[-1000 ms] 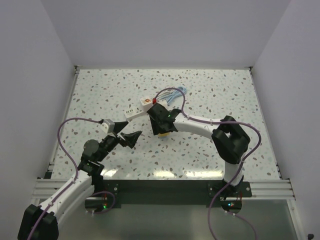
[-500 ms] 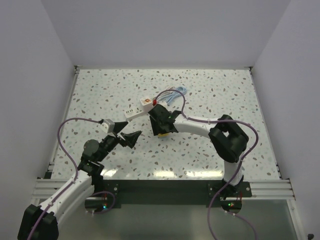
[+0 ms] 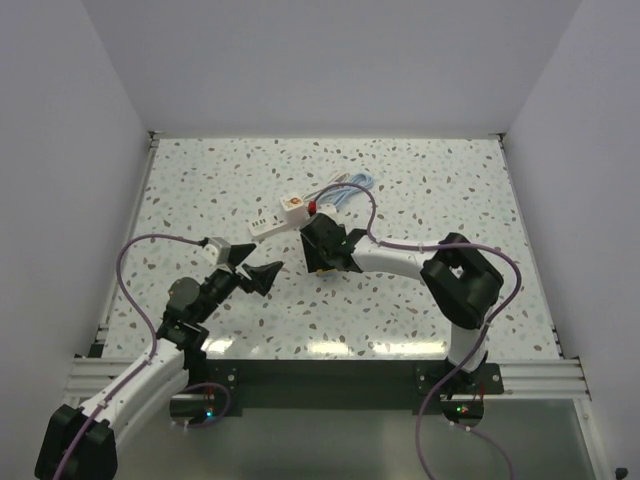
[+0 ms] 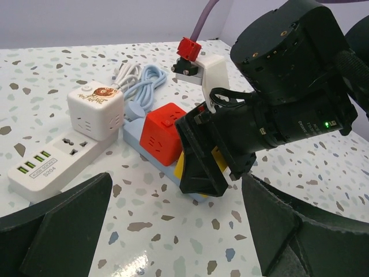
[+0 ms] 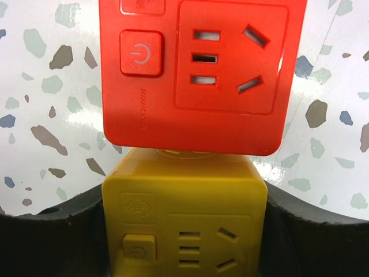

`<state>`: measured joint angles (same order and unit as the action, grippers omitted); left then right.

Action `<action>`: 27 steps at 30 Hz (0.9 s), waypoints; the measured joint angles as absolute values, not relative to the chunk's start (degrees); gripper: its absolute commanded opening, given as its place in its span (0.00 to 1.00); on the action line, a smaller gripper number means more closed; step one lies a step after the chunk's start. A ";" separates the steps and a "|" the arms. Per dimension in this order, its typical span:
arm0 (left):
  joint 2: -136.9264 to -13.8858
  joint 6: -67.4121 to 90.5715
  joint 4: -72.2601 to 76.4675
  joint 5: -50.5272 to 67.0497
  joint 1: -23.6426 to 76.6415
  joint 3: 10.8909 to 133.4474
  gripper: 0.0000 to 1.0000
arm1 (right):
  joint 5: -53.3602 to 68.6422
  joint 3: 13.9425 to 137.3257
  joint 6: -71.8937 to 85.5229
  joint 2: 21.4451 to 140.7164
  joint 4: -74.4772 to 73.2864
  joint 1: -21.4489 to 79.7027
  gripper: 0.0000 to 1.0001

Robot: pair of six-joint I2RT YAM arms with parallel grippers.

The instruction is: Insert the plug

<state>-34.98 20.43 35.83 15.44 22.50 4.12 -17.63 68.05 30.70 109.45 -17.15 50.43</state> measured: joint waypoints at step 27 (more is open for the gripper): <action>-38.28 20.38 29.87 8.03 22.48 7.68 1.00 | -14.06 62.67 19.35 89.38 -14.74 48.95 0.98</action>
